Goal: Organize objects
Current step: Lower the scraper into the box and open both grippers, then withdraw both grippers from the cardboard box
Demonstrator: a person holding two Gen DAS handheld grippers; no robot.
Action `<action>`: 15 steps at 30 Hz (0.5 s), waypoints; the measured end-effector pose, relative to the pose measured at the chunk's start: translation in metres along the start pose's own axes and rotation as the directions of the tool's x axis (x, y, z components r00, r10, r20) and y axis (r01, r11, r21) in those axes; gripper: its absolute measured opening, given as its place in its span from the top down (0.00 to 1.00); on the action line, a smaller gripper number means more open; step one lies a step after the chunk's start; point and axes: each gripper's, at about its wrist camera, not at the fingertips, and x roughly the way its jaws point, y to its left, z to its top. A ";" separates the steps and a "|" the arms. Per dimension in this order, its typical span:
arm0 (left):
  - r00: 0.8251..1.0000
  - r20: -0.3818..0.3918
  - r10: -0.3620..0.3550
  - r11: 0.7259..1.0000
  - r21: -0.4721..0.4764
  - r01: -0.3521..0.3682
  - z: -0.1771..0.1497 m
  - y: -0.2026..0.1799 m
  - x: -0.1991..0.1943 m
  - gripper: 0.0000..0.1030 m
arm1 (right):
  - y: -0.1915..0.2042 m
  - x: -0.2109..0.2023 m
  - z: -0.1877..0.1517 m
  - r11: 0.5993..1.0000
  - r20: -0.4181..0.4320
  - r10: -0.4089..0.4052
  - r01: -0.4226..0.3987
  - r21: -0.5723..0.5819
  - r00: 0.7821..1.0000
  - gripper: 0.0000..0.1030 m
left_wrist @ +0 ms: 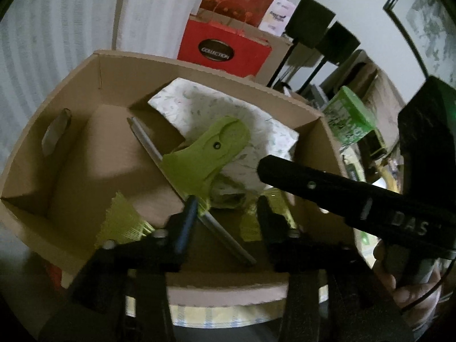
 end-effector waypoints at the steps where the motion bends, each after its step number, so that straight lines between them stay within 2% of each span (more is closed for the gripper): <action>1: 1.000 0.001 -0.002 1.000 0.001 0.002 0.000 -0.001 -0.001 0.58 | -0.001 -0.004 0.000 1.000 0.009 -0.004 0.004 -0.004 1.000 0.61; 5: 1.000 0.000 0.006 1.000 0.009 -0.006 0.001 -0.006 -0.004 0.56 | -0.004 -0.023 -0.004 0.999 0.039 -0.037 0.037 -0.022 0.999 0.56; 6: 1.000 0.001 0.008 1.000 0.009 -0.008 0.001 -0.008 -0.005 0.54 | -0.004 -0.026 -0.005 0.999 0.045 -0.044 0.045 -0.023 0.998 0.56; 8: 1.000 0.008 0.013 1.000 0.010 -0.013 0.002 -0.010 -0.006 0.44 | -0.005 -0.035 -0.007 0.997 0.059 -0.064 0.066 -0.028 0.996 0.53; 15: 0.998 0.044 0.048 0.998 0.043 -0.050 0.002 -0.021 -0.016 0.34 | -0.008 -0.061 -0.020 0.987 0.108 -0.145 0.151 -0.050 0.984 0.40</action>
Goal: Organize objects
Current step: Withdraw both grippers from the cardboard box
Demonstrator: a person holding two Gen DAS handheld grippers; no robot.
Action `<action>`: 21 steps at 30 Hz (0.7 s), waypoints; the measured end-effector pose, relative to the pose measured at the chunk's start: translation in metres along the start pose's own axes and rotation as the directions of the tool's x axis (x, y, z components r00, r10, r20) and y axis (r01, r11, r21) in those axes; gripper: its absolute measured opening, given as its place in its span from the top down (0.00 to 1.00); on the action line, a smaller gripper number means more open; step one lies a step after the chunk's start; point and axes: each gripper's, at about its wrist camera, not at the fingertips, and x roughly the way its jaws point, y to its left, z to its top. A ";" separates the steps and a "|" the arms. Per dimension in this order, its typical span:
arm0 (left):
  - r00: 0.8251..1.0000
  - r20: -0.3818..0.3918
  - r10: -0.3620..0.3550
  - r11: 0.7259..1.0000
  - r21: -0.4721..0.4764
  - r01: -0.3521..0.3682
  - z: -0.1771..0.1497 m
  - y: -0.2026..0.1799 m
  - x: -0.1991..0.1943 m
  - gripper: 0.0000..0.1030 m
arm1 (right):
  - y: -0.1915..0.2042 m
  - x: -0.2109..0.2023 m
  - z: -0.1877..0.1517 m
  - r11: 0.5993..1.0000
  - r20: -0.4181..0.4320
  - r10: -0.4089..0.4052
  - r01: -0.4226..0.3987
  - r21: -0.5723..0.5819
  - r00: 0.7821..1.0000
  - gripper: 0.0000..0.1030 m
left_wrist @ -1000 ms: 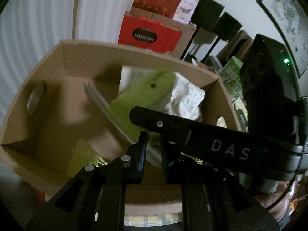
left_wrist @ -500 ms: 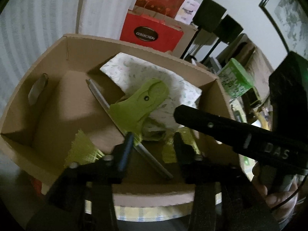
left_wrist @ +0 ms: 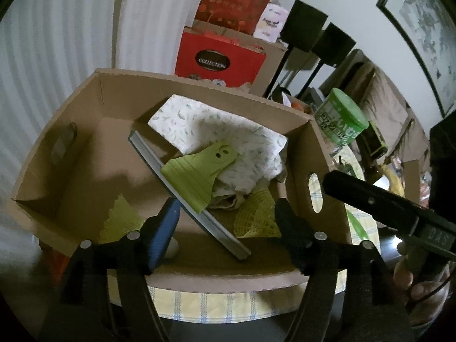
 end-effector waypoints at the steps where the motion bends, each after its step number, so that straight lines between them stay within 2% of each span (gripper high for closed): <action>1: 1.000 0.004 0.002 1.000 0.003 -0.002 -0.001 -0.001 -0.001 0.34 | -0.001 -0.003 -0.002 1.000 0.004 -0.015 0.016 -0.006 1.000 0.38; 3: 1.000 0.009 0.006 1.000 0.007 -0.006 -0.001 -0.004 -0.003 0.34 | -0.004 -0.008 -0.004 0.999 0.010 -0.043 0.044 -0.011 0.999 0.35; 6: 1.000 0.020 0.004 1.000 0.006 -0.004 -0.002 -0.006 -0.006 0.25 | -0.011 -0.018 -0.008 0.996 0.028 -0.090 0.091 -0.011 0.996 0.30; 10: 1.000 0.026 0.009 1.000 0.014 -0.010 -0.002 -0.011 -0.010 0.24 | -0.022 -0.032 -0.015 0.988 0.052 -0.153 0.153 -0.004 0.987 0.26; 12: 0.999 0.035 0.014 1.000 0.023 -0.015 -0.003 -0.014 -0.012 0.24 | -0.026 -0.039 -0.019 0.976 0.072 -0.214 0.216 -0.009 0.974 0.24; 15: 0.997 0.070 0.027 0.999 0.036 -0.030 -0.006 -0.019 -0.019 0.14 | -0.032 -0.048 -0.025 0.958 0.095 -0.285 0.287 -0.011 0.954 0.20; 17: 0.995 0.088 0.036 0.998 0.043 -0.040 -0.008 -0.024 -0.022 0.10 | -0.035 -0.052 -0.030 0.947 0.101 -0.316 0.320 -0.017 0.943 0.17; 21: 0.995 0.089 0.040 0.997 0.065 -0.046 -0.010 -0.031 -0.023 0.09 | -0.042 -0.059 -0.037 0.939 0.105 -0.341 0.344 -0.013 0.934 0.15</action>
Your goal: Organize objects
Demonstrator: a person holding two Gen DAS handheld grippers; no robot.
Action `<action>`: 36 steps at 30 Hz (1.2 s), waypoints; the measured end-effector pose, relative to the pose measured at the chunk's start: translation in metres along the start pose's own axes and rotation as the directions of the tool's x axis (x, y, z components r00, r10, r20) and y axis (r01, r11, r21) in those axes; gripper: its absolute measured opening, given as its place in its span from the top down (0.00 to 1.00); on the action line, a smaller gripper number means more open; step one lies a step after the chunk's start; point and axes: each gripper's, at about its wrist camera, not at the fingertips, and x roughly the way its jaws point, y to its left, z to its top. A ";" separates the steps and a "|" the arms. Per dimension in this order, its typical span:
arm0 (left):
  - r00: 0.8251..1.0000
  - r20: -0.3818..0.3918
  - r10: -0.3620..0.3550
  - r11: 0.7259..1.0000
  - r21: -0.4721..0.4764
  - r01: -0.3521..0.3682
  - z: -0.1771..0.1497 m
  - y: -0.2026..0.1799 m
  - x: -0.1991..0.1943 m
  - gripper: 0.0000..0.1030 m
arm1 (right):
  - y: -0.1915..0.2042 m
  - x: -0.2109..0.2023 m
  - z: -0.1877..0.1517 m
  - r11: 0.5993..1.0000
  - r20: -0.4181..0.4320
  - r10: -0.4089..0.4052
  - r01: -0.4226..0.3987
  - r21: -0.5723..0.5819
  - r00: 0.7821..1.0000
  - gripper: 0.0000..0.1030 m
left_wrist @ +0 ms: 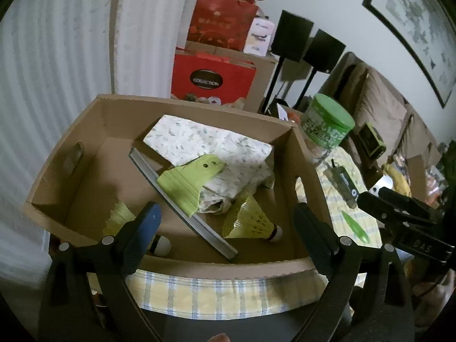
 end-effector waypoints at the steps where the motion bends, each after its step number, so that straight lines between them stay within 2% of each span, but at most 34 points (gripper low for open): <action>1: 1.000 0.000 0.002 1.000 0.006 -0.002 -0.001 -0.002 0.000 0.09 | -0.002 -0.001 -0.001 1.000 0.000 0.004 -0.004 0.005 1.000 0.14; 5: 1.000 0.010 0.007 1.000 0.028 -0.008 -0.003 -0.011 -0.004 0.03 | -0.011 -0.005 -0.007 1.000 -0.001 -0.003 0.003 0.018 1.000 0.00; 15: 1.000 0.017 -0.006 0.996 0.093 0.004 -0.009 -0.044 -0.005 0.02 | -0.041 -0.023 -0.023 0.995 0.004 -0.093 0.092 0.023 0.996 0.01; 22: 0.994 -0.062 -0.091 0.986 0.137 0.099 -0.017 -0.073 0.002 0.00 | -0.080 -0.042 -0.033 0.986 0.011 -0.135 0.134 0.096 0.991 0.01; 26: 0.994 -0.061 -0.087 0.981 0.170 0.097 -0.020 -0.088 0.005 0.00 | -0.101 -0.049 -0.043 0.979 0.008 -0.151 0.149 0.140 0.988 0.01; 29: 0.991 -0.075 -0.112 0.977 0.176 0.123 -0.023 -0.097 0.007 0.00 | -0.115 -0.050 -0.055 0.973 -0.001 -0.164 0.162 0.162 0.986 0.01; 36: 0.985 -0.093 -0.144 0.970 0.183 0.159 -0.030 -0.110 0.015 0.01 | -0.134 -0.038 -0.078 0.972 -0.037 -0.169 0.172 0.160 0.985 0.01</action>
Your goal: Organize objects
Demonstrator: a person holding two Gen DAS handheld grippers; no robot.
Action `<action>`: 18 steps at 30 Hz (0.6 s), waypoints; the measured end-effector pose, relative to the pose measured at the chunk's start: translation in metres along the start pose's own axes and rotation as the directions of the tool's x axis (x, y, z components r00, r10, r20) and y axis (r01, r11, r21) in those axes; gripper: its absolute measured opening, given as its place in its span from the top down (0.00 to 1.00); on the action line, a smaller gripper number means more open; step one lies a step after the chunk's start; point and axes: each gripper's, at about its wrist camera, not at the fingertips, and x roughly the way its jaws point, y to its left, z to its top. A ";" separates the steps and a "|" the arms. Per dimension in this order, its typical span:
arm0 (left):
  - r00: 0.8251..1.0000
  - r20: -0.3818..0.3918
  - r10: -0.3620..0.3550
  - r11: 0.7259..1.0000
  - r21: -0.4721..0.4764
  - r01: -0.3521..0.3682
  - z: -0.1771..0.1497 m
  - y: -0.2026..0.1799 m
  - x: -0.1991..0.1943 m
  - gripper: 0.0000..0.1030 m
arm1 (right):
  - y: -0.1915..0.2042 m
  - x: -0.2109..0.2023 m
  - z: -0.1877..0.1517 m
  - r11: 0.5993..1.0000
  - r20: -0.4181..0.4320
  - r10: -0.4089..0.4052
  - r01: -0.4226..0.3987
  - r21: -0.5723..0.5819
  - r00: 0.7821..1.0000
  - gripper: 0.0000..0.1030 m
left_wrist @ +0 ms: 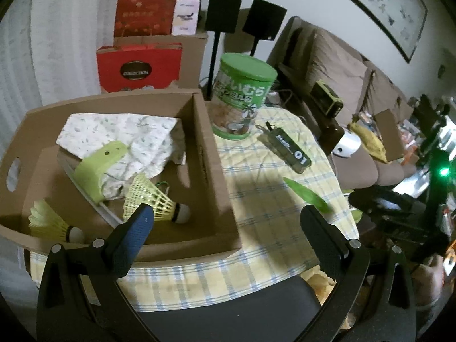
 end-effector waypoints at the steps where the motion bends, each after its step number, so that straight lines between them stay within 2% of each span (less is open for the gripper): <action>1: 1.000 0.002 -0.006 1.000 0.005 0.006 0.000 -0.002 0.000 0.01 | -0.001 0.002 -0.002 1.000 -0.006 -0.002 0.002 -0.002 1.000 0.01; 6: 1.000 -0.004 -0.028 0.999 0.035 0.028 -0.002 -0.013 0.006 0.01 | -0.005 0.015 -0.010 1.000 -0.014 0.007 -0.007 -0.015 1.000 0.04; 12: 0.999 -0.006 -0.044 0.998 0.035 0.044 -0.002 -0.019 0.011 0.01 | -0.008 0.034 -0.016 0.999 -0.040 0.041 -0.042 -0.032 0.998 0.22; 18: 1.000 -0.011 -0.018 0.998 0.061 0.019 0.003 -0.025 0.018 0.06 | -0.011 0.049 -0.019 0.996 -0.063 0.063 -0.067 -0.051 0.996 0.40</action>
